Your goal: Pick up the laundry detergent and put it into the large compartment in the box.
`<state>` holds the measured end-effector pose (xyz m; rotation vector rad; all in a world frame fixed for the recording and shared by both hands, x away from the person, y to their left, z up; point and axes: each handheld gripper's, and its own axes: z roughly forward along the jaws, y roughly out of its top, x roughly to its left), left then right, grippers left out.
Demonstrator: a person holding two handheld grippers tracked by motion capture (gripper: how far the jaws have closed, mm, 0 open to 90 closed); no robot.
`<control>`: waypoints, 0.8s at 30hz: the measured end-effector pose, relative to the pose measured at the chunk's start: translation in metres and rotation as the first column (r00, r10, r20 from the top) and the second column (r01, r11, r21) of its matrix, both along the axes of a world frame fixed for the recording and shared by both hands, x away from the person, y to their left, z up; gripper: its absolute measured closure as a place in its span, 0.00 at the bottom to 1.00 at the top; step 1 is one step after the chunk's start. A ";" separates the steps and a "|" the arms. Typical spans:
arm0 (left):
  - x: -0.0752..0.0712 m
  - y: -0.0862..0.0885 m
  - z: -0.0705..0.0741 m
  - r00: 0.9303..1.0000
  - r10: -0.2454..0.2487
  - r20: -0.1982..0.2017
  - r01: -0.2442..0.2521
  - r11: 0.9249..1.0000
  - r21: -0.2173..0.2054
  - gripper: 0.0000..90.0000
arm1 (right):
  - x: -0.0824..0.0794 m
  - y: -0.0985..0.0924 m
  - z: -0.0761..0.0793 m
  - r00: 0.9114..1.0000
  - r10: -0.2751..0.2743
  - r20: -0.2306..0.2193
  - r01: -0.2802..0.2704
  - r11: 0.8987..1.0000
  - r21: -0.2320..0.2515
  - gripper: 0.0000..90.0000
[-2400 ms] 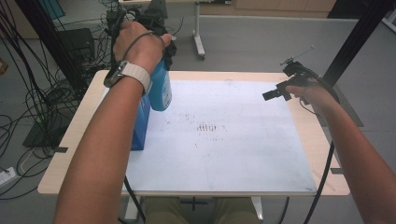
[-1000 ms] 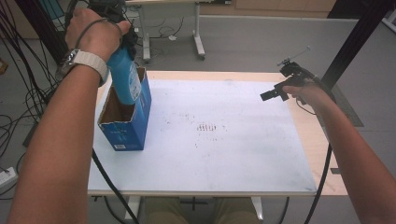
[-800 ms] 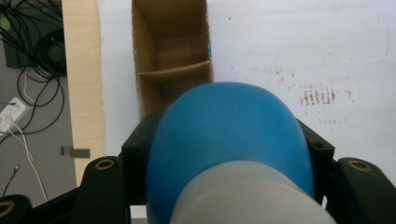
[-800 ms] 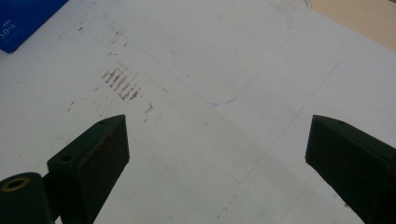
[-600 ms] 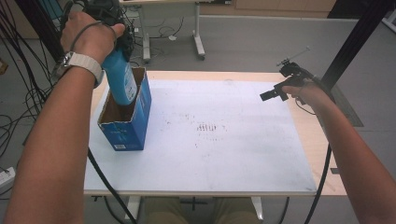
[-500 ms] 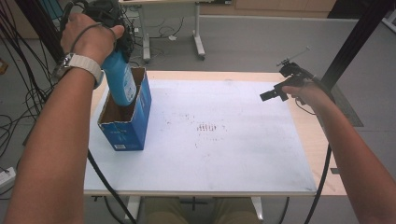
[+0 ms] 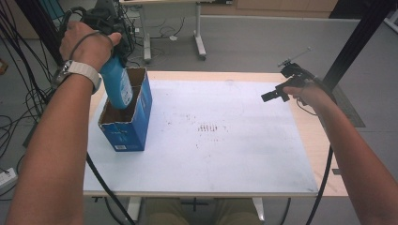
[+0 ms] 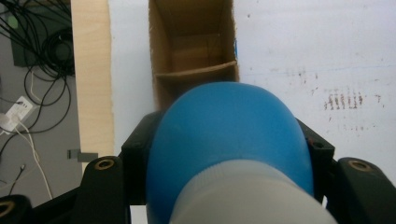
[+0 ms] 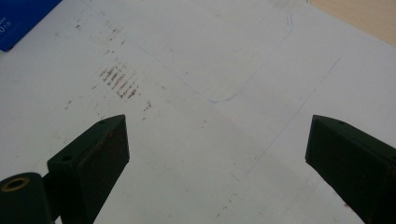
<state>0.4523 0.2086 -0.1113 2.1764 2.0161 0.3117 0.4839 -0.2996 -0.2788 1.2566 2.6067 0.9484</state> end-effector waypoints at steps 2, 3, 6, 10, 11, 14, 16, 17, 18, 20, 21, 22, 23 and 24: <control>0.001 0.002 -0.003 1.000 0.003 -0.007 -0.003 1.000 -0.003 0.44 | 0.000 0.000 0.000 1.000 -0.002 -0.001 0.002 1.000 -0.001 0.07; 0.001 0.002 -0.004 1.000 0.003 -0.007 -0.003 1.000 -0.004 0.44 | 0.000 0.000 0.000 1.000 -0.001 0.000 0.001 1.000 0.000 0.07; 0.001 0.003 -0.007 1.000 0.002 -0.009 -0.002 1.000 -0.002 0.44 | 0.000 0.000 0.000 1.000 -0.001 0.000 0.001 1.000 0.000 0.07; 0.002 0.005 -0.014 1.000 0.004 -0.017 -0.004 1.000 -0.001 0.43 | 0.000 0.000 -0.001 1.000 -0.003 -0.002 0.003 1.000 -0.002 0.07; 0.002 0.006 -0.016 1.000 0.003 -0.011 -0.003 1.000 -0.001 0.43 | 0.000 0.000 -0.001 1.000 -0.003 -0.003 0.003 1.000 -0.003 0.07; 0.003 0.007 -0.021 1.000 0.002 -0.018 -0.002 1.000 -0.001 0.43 | 0.000 0.000 -0.001 1.000 -0.003 -0.002 0.003 1.000 -0.003 0.07; 0.004 0.007 -0.024 1.000 0.002 -0.026 -0.002 1.000 -0.001 0.43 | 0.000 0.000 -0.001 1.000 -0.004 -0.002 0.004 1.000 -0.001 0.07; 0.004 0.007 -0.025 1.000 0.000 -0.029 0.000 1.000 -0.002 0.43 | 0.000 -0.001 -0.001 1.000 -0.003 -0.002 0.003 1.000 -0.002 0.07; 0.004 0.007 -0.026 1.000 -0.002 -0.027 0.002 1.000 -0.001 0.43 | 0.000 -0.001 -0.001 1.000 -0.004 -0.002 0.004 1.000 -0.002 0.07; 0.004 0.007 -0.030 0.999 -0.002 -0.034 0.002 1.000 0.000 0.43 | 0.000 -0.001 -0.001 1.000 -0.004 -0.003 0.004 1.000 -0.001 0.07; 0.005 0.007 -0.031 0.999 -0.003 -0.034 0.003 1.000 0.000 0.43 | 0.000 -0.001 -0.001 1.000 -0.004 -0.003 0.004 1.000 -0.001 0.07; 0.005 0.007 -0.033 0.999 -0.004 -0.036 0.004 1.000 0.001 0.43 | 0.000 -0.001 -0.001 1.000 -0.005 -0.003 0.005 1.000 -0.001 0.07; 0.005 0.007 -0.035 0.999 -0.004 -0.036 0.004 1.000 0.000 0.43 | -0.001 -0.001 -0.001 1.000 -0.005 -0.002 0.005 1.000 -0.001 0.07; 0.005 0.008 -0.037 0.999 -0.003 -0.038 0.003 1.000 -0.001 0.43 | -0.001 -0.002 -0.001 1.000 -0.006 -0.003 0.006 1.000 -0.001 0.07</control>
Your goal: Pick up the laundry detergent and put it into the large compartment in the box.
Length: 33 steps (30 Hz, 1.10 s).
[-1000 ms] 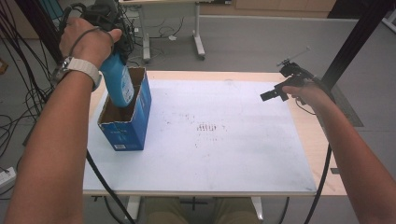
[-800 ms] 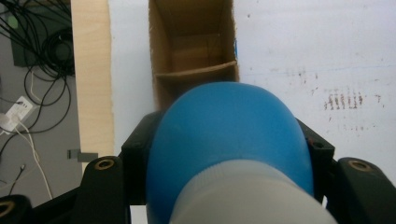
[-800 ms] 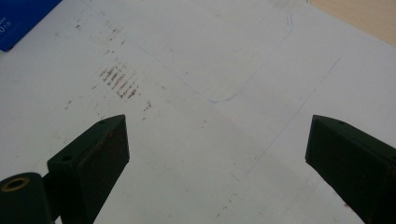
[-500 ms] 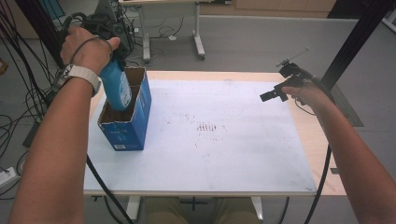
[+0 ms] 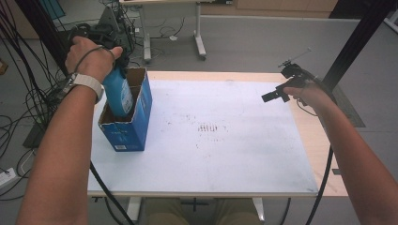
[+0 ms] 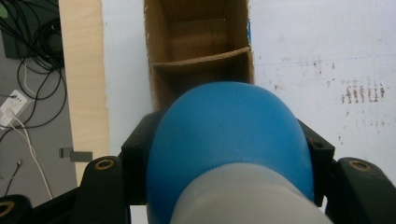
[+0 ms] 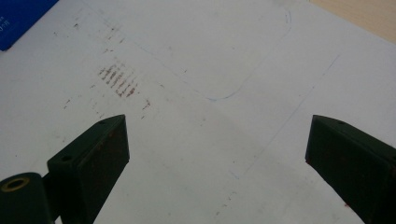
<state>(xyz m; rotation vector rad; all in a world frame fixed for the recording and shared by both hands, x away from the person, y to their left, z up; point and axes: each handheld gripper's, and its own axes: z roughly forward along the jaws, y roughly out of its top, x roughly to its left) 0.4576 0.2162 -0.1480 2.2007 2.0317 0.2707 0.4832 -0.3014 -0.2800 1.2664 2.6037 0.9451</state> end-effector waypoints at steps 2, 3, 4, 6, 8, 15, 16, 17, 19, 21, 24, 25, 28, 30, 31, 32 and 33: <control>0.000 0.001 -0.003 1.000 -0.001 -0.003 0.001 1.000 -0.002 0.43 | 0.000 -0.001 0.000 1.000 -0.002 0.001 0.002 1.000 0.000 0.07; 0.001 0.001 -0.005 1.000 -0.003 -0.003 0.003 1.000 -0.002 0.43 | 0.000 -0.001 -0.001 1.000 -0.002 -0.001 0.002 1.000 -0.001 0.07; 0.001 0.001 -0.007 1.000 -0.003 -0.001 0.003 1.000 -0.003 0.43 | 0.000 -0.001 -0.001 1.000 -0.003 -0.001 0.003 1.000 0.000 0.07; 0.001 0.002 -0.010 1.000 -0.003 -0.008 0.003 1.000 -0.002 0.43 | 0.000 -0.002 -0.001 1.000 -0.004 -0.002 0.004 1.000 0.000 0.07; 0.001 0.002 -0.013 1.000 -0.003 -0.010 0.003 1.000 0.001 0.43 | -0.001 -0.002 -0.002 1.000 -0.005 -0.002 0.005 1.000 0.001 0.07; 0.001 0.004 -0.024 1.000 -0.008 -0.009 0.008 1.000 -0.002 0.43 | -0.001 -0.002 -0.002 1.000 -0.005 -0.002 0.005 1.000 0.001 0.07; 0.001 0.004 -0.025 1.000 -0.006 -0.010 0.006 1.000 -0.003 0.43 | -0.001 -0.002 -0.002 1.000 -0.005 -0.002 0.005 1.000 0.001 0.07; 0.001 0.004 -0.027 1.000 -0.007 -0.007 0.007 1.000 -0.003 0.43 | -0.001 -0.002 -0.002 1.000 -0.004 -0.003 0.004 1.000 0.000 0.07; 0.001 0.004 -0.030 1.000 -0.011 -0.013 0.011 1.000 0.001 0.43 | -0.001 -0.002 -0.002 1.000 -0.005 -0.002 0.005 1.000 0.002 0.07; 0.001 0.004 -0.034 1.000 -0.009 -0.012 0.009 1.000 0.000 0.43 | -0.001 -0.002 -0.002 1.000 -0.004 -0.003 0.004 1.000 0.002 0.07; 0.002 0.005 -0.038 1.000 -0.010 -0.017 0.010 1.000 -0.002 0.43 | -0.001 -0.002 -0.003 1.000 -0.005 -0.004 0.005 1.000 0.001 0.07; 0.002 0.005 -0.040 1.000 -0.010 -0.017 0.010 1.000 -0.002 0.43 | -0.001 -0.003 -0.003 1.000 -0.006 -0.003 0.006 1.000 0.002 0.07; 0.002 0.006 -0.044 1.000 -0.008 -0.013 0.008 1.000 -0.003 0.43 | -0.001 -0.004 -0.004 1.000 -0.009 -0.006 0.010 1.000 0.003 0.07; 0.002 0.006 -0.047 1.000 -0.013 -0.021 0.013 1.000 0.001 0.43 | -0.002 -0.005 -0.004 1.000 -0.012 -0.007 0.012 1.000 0.003 0.07; 0.002 0.006 -0.048 1.000 -0.012 -0.014 0.012 1.000 0.002 0.43 | -0.002 -0.005 -0.004 1.000 -0.011 -0.007 0.011 1.000 0.003 0.07; 0.002 0.007 -0.049 1.000 -0.008 -0.020 0.008 1.000 0.001 0.43 | -0.002 -0.005 -0.004 1.000 -0.012 -0.007 0.012 1.000 0.003 0.07; 0.002 0.007 -0.050 1.000 -0.011 -0.020 0.012 1.000 0.002 0.43 | -0.002 -0.005 -0.004 1.000 -0.012 -0.006 0.012 1.000 0.005 0.07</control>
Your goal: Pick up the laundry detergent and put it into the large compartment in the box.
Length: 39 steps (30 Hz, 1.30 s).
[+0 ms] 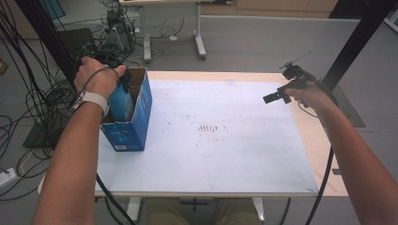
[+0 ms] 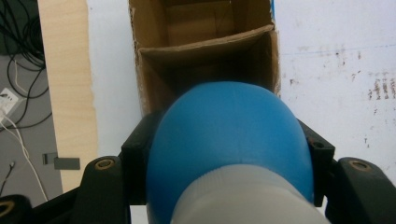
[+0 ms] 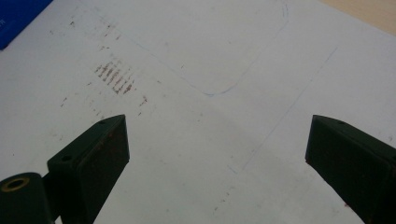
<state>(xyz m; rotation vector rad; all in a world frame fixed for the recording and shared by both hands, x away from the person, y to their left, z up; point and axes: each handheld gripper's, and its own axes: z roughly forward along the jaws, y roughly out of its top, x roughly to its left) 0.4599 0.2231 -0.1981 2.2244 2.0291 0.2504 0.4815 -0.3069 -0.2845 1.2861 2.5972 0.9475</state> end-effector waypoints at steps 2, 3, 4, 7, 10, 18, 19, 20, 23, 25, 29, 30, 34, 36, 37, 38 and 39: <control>0.000 0.000 -0.002 1.000 0.004 0.002 -0.004 1.000 -0.002 0.43 | 0.000 0.000 0.000 1.000 0.001 0.000 -0.001 1.000 -0.003 0.07; 0.000 0.001 -0.003 1.000 -0.001 0.004 0.001 1.000 -0.001 0.43 | 0.000 0.000 0.000 1.000 -0.001 0.000 0.001 1.000 0.001 0.07; 0.000 0.001 -0.004 1.000 -0.002 0.003 0.002 1.000 -0.001 0.43 | 0.000 0.000 0.000 1.000 -0.001 0.000 0.001 1.000 -0.001 0.07; 0.000 0.000 -0.009 1.000 -0.004 0.001 0.004 1.000 0.003 0.43 | -0.001 0.000 -0.001 1.000 -0.001 -0.001 0.001 1.000 0.000 0.07; 0.001 0.000 -0.013 1.000 -0.008 -0.004 0.008 1.000 0.006 0.43 | -0.001 0.000 -0.001 1.000 -0.002 -0.002 0.002 1.000 0.000 0.07; 0.002 0.000 -0.028 1.000 -0.006 -0.015 0.006 1.000 0.015 0.43 | -0.001 -0.002 -0.002 1.000 -0.006 -0.005 0.006 1.000 -0.001 0.07; 0.001 0.000 -0.029 1.000 -0.006 -0.009 0.006 1.000 0.016 0.43 | -0.001 -0.002 -0.003 1.000 -0.007 -0.006 0.007 1.000 -0.002 0.07; 0.002 0.001 -0.031 1.000 -0.004 -0.014 0.004 1.000 0.016 0.43 | -0.001 -0.002 -0.003 1.000 -0.006 -0.006 0.006 1.000 0.000 0.07; 0.002 0.001 -0.035 1.000 -0.004 -0.012 0.004 1.000 0.014 0.43 | 0.000 -0.002 -0.003 1.000 -0.007 -0.008 0.007 1.000 -0.003 0.07; 0.002 0.001 -0.038 1.000 -0.004 -0.014 0.005 1.000 0.012 0.43 | 0.000 -0.002 -0.004 1.000 -0.007 -0.008 0.007 1.000 -0.003 0.07; 0.002 0.001 -0.043 1.000 -0.002 -0.017 0.003 1.000 0.013 0.43 | 0.000 -0.001 -0.005 1.000 -0.007 -0.012 0.007 1.000 -0.005 0.07; 0.003 0.002 -0.044 1.000 -0.004 -0.020 0.004 1.000 0.013 0.43 | 0.000 -0.001 -0.005 1.000 -0.007 -0.012 0.007 1.000 -0.003 0.07; 0.003 0.002 -0.049 1.000 -0.007 -0.017 0.007 1.000 0.010 0.43 | 0.000 -0.002 -0.006 1.000 -0.008 -0.012 0.008 1.000 -0.002 0.07; 0.003 0.003 -0.051 1.000 -0.005 -0.020 0.005 1.000 0.009 0.43 | 0.000 -0.003 -0.006 1.000 -0.010 -0.014 0.010 1.000 -0.003 0.07; 0.003 0.003 -0.053 1.000 -0.006 -0.021 0.006 1.000 0.009 0.43 | 0.000 -0.003 -0.006 1.000 -0.010 -0.014 0.010 1.000 -0.002 0.07; 0.003 0.003 -0.055 1.000 -0.006 -0.028 0.006 1.000 0.010 0.43 | 0.000 -0.003 -0.006 1.000 -0.011 -0.016 0.011 1.000 -0.002 0.07; 0.003 0.003 -0.056 1.000 -0.006 -0.025 0.007 1.000 0.012 0.43 | 0.000 -0.003 -0.007 1.000 -0.011 -0.016 0.011 1.000 -0.003 0.07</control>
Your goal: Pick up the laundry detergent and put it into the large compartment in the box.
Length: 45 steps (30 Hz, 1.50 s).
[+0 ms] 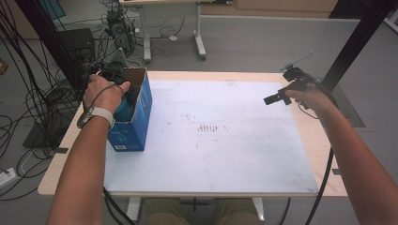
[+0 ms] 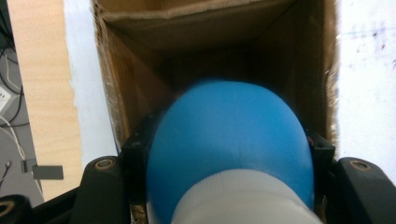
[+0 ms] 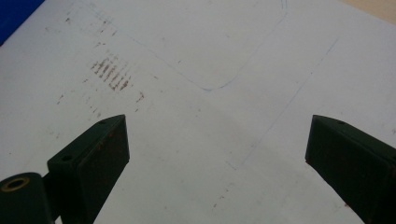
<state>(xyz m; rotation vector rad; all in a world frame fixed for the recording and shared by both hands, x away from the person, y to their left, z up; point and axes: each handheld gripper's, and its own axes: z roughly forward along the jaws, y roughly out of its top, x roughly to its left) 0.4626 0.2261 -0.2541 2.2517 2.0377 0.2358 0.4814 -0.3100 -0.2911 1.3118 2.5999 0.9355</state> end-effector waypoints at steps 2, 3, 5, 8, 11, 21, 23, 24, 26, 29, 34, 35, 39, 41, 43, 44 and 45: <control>0.000 0.000 -0.002 1.000 -0.001 -0.001 0.001 1.000 0.002 0.43 | 0.000 0.000 0.000 1.000 0.001 0.000 -0.001 1.000 0.000 0.07; 0.000 0.000 -0.003 1.000 -0.003 -0.001 0.003 1.000 0.002 0.43 | 0.000 0.000 0.000 1.000 0.000 -0.001 0.000 1.000 0.000 0.07; 0.000 0.001 -0.005 1.000 -0.002 -0.006 0.002 1.000 0.000 0.43 | 0.000 0.000 0.000 1.000 0.000 0.000 0.000 1.000 0.001 0.07; -0.001 0.002 -0.007 1.000 0.002 -0.004 -0.002 1.000 -0.001 0.43 | 0.000 0.000 0.000 1.000 -0.001 0.000 0.001 1.000 0.000 0.07; -0.001 0.003 -0.010 1.000 0.004 -0.005 -0.004 1.000 0.002 0.43 | 0.000 0.000 -0.001 1.000 0.000 0.000 0.000 1.000 0.000 0.07; 0.001 0.001 -0.016 1.000 -0.004 -0.015 0.004 1.000 0.013 0.43 | 0.000 0.000 -0.001 1.000 -0.003 -0.003 0.003 1.000 0.000 0.07; 0.001 0.001 -0.017 1.000 -0.005 -0.017 0.005 1.000 0.013 0.43 | 0.000 -0.001 -0.002 1.000 -0.003 -0.004 0.003 1.000 0.000 0.07; 0.001 0.001 -0.018 1.000 -0.004 -0.020 0.004 1.000 0.012 0.43 | 0.000 -0.001 -0.002 1.000 -0.004 -0.004 0.004 1.000 0.000 0.07; 0.001 0.002 -0.022 1.000 -0.002 -0.025 0.002 1.000 0.007 0.43 | 0.000 -0.001 -0.003 1.000 -0.003 -0.004 0.003 1.000 0.000 0.07; 0.001 0.004 -0.023 1.000 0.001 -0.017 -0.001 1.000 0.001 0.43 | 0.000 -0.002 -0.003 1.000 -0.004 -0.005 0.004 1.000 0.001 0.07; 0.001 0.004 -0.023 1.000 -0.003 -0.022 0.003 1.000 0.001 0.43 | 0.000 -0.002 -0.004 1.000 -0.004 -0.005 0.004 1.000 0.003 0.07; 0.001 0.003 -0.023 1.000 -0.003 -0.024 0.004 1.000 0.003 0.43 | 0.000 -0.002 -0.004 1.000 -0.004 -0.005 0.004 1.000 0.002 0.07; 0.001 0.003 -0.023 1.000 -0.003 -0.025 0.003 1.000 0.005 0.43 | 0.000 -0.001 -0.003 1.000 -0.002 -0.003 0.002 1.000 0.003 0.07; 0.001 0.003 -0.023 1.000 -0.004 -0.027 0.004 1.000 0.006 0.43 | -0.001 -0.002 -0.003 1.000 -0.004 -0.005 0.004 1.000 0.002 0.07; 0.002 0.003 -0.023 1.000 -0.003 -0.027 0.003 1.000 0.006 0.43 | -0.001 -0.002 -0.003 1.000 -0.003 -0.005 0.003 1.000 0.002 0.07; 0.002 0.003 -0.023 1.000 -0.005 -0.028 0.005 1.000 0.007 0.43 | -0.001 -0.001 -0.003 1.000 -0.004 -0.005 0.004 1.000 0.003 0.07; 0.002 0.002 -0.024 1.000 -0.003 -0.027 0.003 1.000 0.006 0.43 | -0.001 -0.001 -0.004 1.000 -0.003 -0.005 0.003 1.000 0.002 0.07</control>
